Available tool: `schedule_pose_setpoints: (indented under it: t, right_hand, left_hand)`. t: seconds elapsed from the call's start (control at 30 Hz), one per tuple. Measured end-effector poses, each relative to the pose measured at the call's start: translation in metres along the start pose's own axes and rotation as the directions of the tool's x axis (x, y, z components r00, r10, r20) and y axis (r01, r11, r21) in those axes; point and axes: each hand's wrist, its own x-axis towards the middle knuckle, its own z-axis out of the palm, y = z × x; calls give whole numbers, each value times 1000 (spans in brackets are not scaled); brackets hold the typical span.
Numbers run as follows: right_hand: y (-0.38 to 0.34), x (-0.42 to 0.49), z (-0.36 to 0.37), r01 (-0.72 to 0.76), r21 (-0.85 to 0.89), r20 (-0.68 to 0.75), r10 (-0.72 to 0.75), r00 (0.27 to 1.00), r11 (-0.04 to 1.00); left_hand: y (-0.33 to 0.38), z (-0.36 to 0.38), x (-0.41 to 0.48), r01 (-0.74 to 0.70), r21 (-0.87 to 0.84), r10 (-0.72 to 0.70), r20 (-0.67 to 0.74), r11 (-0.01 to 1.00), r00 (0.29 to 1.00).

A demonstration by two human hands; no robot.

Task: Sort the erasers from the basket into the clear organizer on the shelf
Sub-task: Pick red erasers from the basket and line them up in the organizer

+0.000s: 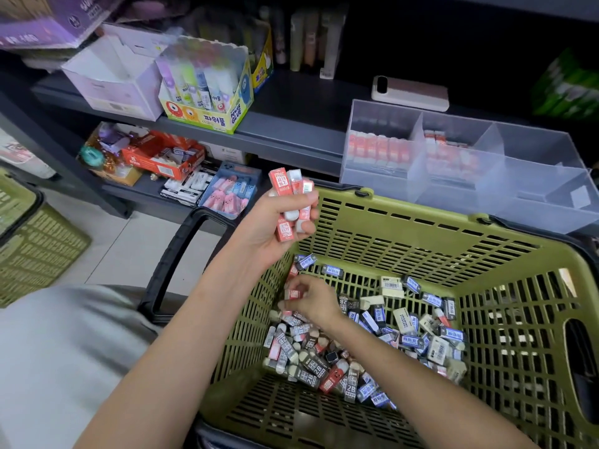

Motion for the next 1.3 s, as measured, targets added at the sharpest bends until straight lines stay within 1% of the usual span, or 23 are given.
schedule_pose_setpoints:
  t: [0.03, 0.07, 0.13, 0.17, 0.23, 0.3, 0.37, 0.43, 0.53, 0.6, 0.67, 0.73, 0.8, 0.87, 0.93, 0.97, 1.03, 1.1, 1.13, 1.2, 1.23, 1.3]
  right_hand:
    - [-5, -4, -9, 13, 68, -12, -12, 1000, 998]
    - [-11, -10, -19, 28, 146, -27, -25, 999, 989]
    - [-27, -26, -44, 82, 304, -51, -70, 996, 949]
    - [-35, -36, -58, 120, 384, -62, -104, 993, 916]
    - [-52, -56, -85, 204, 491, -125, -163, 979, 847]
    - [-66, -75, -108, 277, 523, -206, -196, 959, 806]
    - [-77, -89, -125, 335, 484, -267, -229, 936, 808]
    - [-84, -98, -138, 378, 421, -308, -263, 914, 825]
    - [-92, -104, -154, 454, 402, -355, -322, 878, 795]
    - [-94, -103, -162, 495, 383, -378, -357, 854, 780]
    - [-94, -100, -168, 524, 339, -384, -394, 835, 781]
    - [-95, -97, -174, 530, 282, -372, -417, 829, 800]
    - [-98, -93, -184, 519, 248, -375, -413, 830, 818]
    - [-101, -85, -198, 515, 202, -407, -407, 818, 833]
    - [-107, -74, -213, 505, 70, -424, -432, 796, 860]
    - [-111, -66, -221, 485, 34, -418, -428, 801, 874]
    - [-118, -45, -238, 411, -23, -375, -389, 841, 911]
    - [-132, -23, -252, 330, -119, -328, -351, 877, 936]
    - [-141, -14, -257, 306, -130, -309, -332, 892, 943]
    - [-158, 4, -265, 311, -70, -280, -318, 906, 948]
    - [-165, 13, -266, 308, -77, -270, -317, 909, 948]
    - [-173, 33, -265, 251, -217, -229, -299, 926, 943]
  left_hand:
    - [-1, 0, 0, -12, 67, 13, -9, 998, 1000]
    - [-2, -1, 0, -26, 173, 31, -28, 985, 999]
    - [-6, -1, 0, -25, 399, 66, -89, 916, 994]
    - [-8, -2, 0, -12, 469, 73, -113, 883, 991]
    - [-12, -1, -1, 37, 537, 43, -136, 843, 990]
    - [-15, 5, -3, 105, 554, -62, -96, 826, 993]
    - [-19, 16, -3, 186, 500, -210, -8, 846, 978]
    - [-24, 28, -1, 272, 414, -312, 31, 868, 949]
    - [-28, 46, 7, 310, 307, -340, 46, 900, 939]
    - [-31, 57, 10, 328, 181, -339, 32, 927, 940]
    - [-32, 64, 14, 311, 76, -313, 23, 947, 949]
    - [-32, 67, 18, 269, 52, -271, 29, 962, 962]
    - [-30, 67, 22, 220, 82, -223, 28, 972, 974]
    - [-24, 66, 26, 157, 135, -161, 14, 978, 987]
    - [-14, 63, 31, 83, 151, -83, -4, 985, 997]
    - [-7, 60, 34, 40, 138, -38, -20, 990, 999]
    - [8, 56, 44, -48, 95, 54, -59, 994, 997]
    - [22, 53, 53, -120, 64, 126, -94, 991, 988]
    - [27, 52, 59, -150, 51, 155, -111, 987, 982]
    - [35, 50, 69, -186, 31, 189, -142, 982, 972]
    - [38, 50, 74, -190, 20, 191, -155, 982, 969]
    - [41, 47, 83, -187, 0, 185, -166, 982, 969]
